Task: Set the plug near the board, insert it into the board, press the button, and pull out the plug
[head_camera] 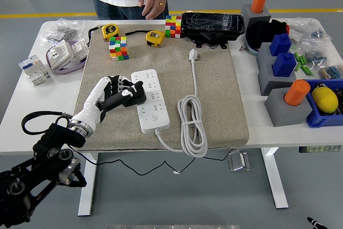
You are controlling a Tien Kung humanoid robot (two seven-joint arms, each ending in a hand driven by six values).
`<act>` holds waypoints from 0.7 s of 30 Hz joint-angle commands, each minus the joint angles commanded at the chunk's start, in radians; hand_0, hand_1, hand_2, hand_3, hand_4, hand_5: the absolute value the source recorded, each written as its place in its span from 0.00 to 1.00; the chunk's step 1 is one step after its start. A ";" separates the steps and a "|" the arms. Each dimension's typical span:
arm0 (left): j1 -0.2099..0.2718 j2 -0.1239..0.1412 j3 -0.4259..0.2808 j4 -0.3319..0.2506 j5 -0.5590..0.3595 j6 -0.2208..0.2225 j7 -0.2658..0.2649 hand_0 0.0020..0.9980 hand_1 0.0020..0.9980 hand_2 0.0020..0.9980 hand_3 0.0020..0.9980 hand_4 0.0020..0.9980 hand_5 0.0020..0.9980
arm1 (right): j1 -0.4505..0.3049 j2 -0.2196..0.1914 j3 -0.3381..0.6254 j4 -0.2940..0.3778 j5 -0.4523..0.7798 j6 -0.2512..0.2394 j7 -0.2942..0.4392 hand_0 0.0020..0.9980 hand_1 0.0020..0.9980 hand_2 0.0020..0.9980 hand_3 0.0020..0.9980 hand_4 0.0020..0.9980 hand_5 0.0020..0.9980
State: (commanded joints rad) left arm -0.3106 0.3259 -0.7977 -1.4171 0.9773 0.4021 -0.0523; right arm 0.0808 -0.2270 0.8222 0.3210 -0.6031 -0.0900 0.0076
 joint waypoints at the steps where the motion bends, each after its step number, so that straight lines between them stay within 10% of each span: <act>1: 0.000 0.000 -0.001 0.000 0.001 0.000 0.000 0.45 0.52 0.52 0.44 0.82 0.41 | 0.000 0.000 0.000 0.000 0.000 0.000 0.000 0.60 0.64 0.64 0.55 0.95 0.49; 21: 0.000 0.000 -0.002 -0.005 0.011 -0.001 0.011 0.45 0.52 0.52 0.45 0.81 0.40 | 0.000 -0.001 -0.004 -0.002 0.002 0.000 0.001 0.60 0.64 0.64 0.55 0.95 0.49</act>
State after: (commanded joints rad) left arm -0.3106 0.3259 -0.7999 -1.4223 0.9886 0.4009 -0.0414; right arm 0.0807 -0.2278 0.8187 0.3186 -0.6010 -0.0901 0.0082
